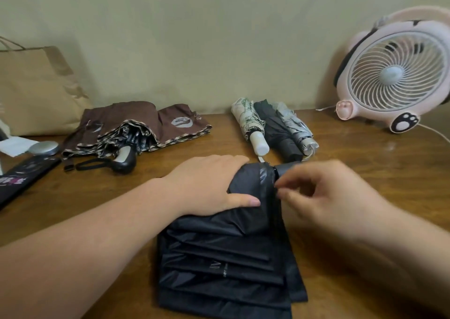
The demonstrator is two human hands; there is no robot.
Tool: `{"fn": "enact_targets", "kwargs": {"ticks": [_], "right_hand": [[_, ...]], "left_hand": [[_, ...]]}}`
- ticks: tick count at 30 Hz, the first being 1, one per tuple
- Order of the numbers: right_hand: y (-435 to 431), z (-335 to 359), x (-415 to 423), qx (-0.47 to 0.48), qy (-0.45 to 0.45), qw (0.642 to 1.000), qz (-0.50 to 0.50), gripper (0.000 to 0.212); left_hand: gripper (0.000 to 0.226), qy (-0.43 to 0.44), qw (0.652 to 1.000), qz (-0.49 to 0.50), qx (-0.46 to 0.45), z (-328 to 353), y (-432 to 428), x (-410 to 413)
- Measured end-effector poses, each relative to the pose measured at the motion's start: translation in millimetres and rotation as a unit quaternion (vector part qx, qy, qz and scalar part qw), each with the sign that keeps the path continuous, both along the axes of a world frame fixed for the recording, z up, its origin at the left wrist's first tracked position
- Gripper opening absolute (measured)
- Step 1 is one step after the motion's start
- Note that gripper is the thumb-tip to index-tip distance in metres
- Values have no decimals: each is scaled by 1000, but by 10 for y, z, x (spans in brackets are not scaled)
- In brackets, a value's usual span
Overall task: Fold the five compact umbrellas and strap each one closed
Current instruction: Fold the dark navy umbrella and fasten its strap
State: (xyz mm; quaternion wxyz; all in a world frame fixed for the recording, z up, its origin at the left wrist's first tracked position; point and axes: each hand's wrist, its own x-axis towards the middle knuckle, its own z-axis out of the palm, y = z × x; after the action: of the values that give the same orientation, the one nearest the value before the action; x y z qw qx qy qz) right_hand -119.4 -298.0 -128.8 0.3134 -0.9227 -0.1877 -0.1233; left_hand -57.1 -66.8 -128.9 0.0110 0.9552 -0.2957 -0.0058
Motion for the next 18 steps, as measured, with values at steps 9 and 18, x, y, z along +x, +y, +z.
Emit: {"fn": "enact_targets", "kwargs": {"ticks": [9,18], "right_hand": [[-61,338,638,-329,141,931,72,105],[-177,73,673,-263,-10,959,107,71]], "left_hand": [[70,18,997,51,55,25,-45,28],[67,52,997,60,-3,9,-59,170]]}}
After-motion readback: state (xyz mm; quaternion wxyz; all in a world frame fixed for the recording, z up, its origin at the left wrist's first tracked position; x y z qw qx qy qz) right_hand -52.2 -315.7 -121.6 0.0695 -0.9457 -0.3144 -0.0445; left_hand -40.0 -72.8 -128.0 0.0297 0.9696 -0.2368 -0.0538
